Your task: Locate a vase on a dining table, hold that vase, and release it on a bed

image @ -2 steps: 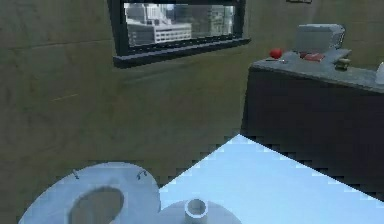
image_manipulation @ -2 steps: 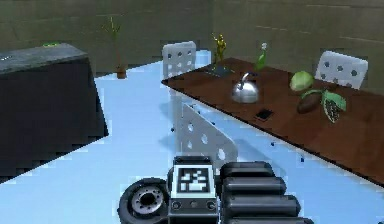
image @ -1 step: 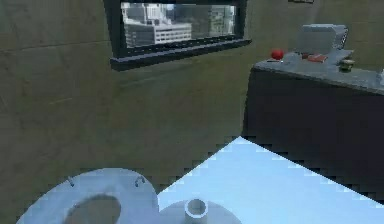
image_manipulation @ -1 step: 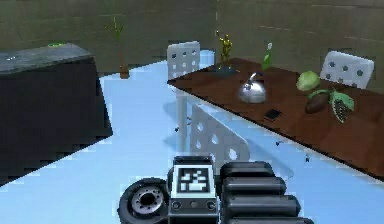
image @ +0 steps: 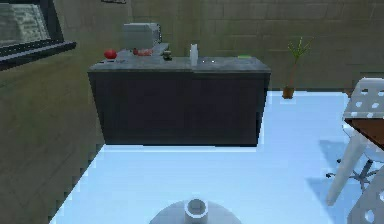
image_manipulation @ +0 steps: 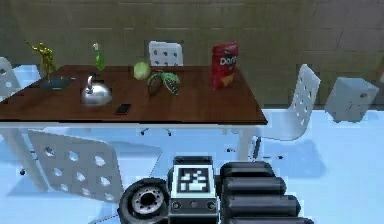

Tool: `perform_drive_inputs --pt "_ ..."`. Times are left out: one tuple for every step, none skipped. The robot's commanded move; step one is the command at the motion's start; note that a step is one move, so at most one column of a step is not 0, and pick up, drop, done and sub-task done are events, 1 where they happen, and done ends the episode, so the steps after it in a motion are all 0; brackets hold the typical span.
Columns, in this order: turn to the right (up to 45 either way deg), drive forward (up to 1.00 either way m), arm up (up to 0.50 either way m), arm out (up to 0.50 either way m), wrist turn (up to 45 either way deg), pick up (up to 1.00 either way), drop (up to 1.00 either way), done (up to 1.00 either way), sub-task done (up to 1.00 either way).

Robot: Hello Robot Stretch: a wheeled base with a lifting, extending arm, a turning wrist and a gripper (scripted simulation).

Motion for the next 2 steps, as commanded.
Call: perform_drive_inputs --pt "12.0 0.00 0.00 0.00 0.0 0.00 0.00 0.00 0.00" --pt "0.0 0.95 0.00 0.00 0.0 0.00 0.00 0.00 0.00"
